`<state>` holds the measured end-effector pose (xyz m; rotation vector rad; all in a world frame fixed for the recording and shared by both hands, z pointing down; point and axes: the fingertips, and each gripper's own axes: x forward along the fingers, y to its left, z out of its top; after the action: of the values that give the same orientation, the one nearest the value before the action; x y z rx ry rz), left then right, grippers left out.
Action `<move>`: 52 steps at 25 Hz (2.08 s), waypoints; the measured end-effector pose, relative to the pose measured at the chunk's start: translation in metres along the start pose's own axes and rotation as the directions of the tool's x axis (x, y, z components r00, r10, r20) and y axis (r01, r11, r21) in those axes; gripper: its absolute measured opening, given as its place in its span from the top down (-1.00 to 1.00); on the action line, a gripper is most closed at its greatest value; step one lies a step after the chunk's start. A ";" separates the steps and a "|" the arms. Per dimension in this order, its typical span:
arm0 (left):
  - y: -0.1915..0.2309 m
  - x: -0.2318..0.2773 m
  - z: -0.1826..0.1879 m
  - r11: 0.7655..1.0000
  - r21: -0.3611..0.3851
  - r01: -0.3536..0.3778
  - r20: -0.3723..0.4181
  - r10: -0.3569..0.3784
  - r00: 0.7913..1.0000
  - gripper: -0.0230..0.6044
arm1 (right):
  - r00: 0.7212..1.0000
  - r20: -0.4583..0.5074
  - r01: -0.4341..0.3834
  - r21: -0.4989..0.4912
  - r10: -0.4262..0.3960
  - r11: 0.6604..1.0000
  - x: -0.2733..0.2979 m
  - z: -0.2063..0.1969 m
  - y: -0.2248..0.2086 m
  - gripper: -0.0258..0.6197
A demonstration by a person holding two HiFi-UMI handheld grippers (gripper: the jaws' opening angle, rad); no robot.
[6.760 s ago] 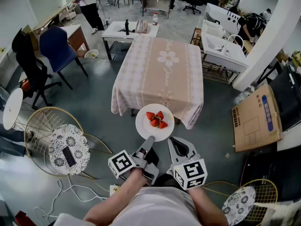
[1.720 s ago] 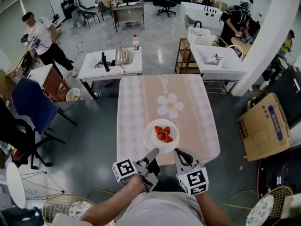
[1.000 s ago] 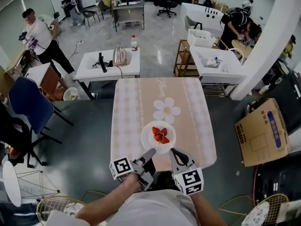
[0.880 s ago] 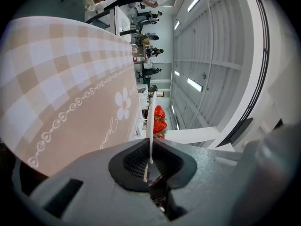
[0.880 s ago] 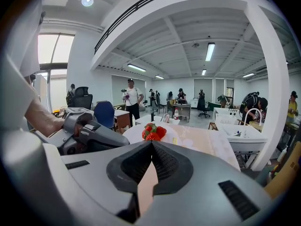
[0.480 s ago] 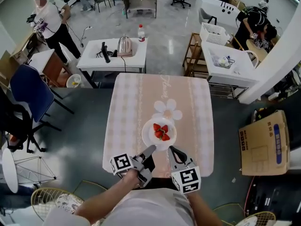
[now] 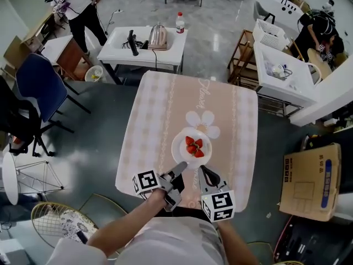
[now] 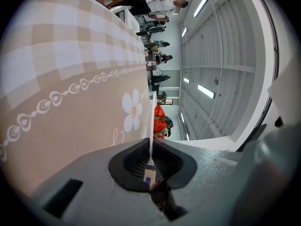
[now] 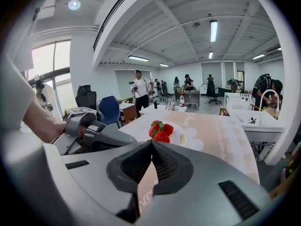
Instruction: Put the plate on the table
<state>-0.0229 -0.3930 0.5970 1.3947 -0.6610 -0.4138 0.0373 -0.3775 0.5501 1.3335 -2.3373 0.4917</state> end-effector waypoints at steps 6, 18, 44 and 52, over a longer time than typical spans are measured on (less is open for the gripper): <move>0.015 0.015 0.002 0.999 -0.006 -0.045 0.010 0.045 0.999 0.87 | 0.999 -0.025 -0.021 0.039 0.022 0.999 0.015 -0.005 -0.014 0.91; 0.043 0.043 0.006 0.990 -0.009 -0.137 0.036 0.138 0.990 0.87 | 0.995 -0.070 -0.065 0.123 0.074 0.990 0.036 -0.020 -0.041 0.91; 0.061 0.049 0.009 0.904 0.174 -0.390 0.052 0.387 0.921 0.74 | 0.977 -0.089 -0.174 0.191 0.194 0.966 0.062 -0.041 -0.040 0.91; 0.072 0.041 0.005 0.828 0.255 -0.500 0.014 0.514 0.858 0.67 | 0.978 -0.087 -0.171 0.193 0.190 0.966 0.059 -0.040 -0.044 0.91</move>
<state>-0.0028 -0.4119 0.6755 1.3928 -1.0315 0.1422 0.0549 -0.4221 0.6189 1.1450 -2.3837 0.8335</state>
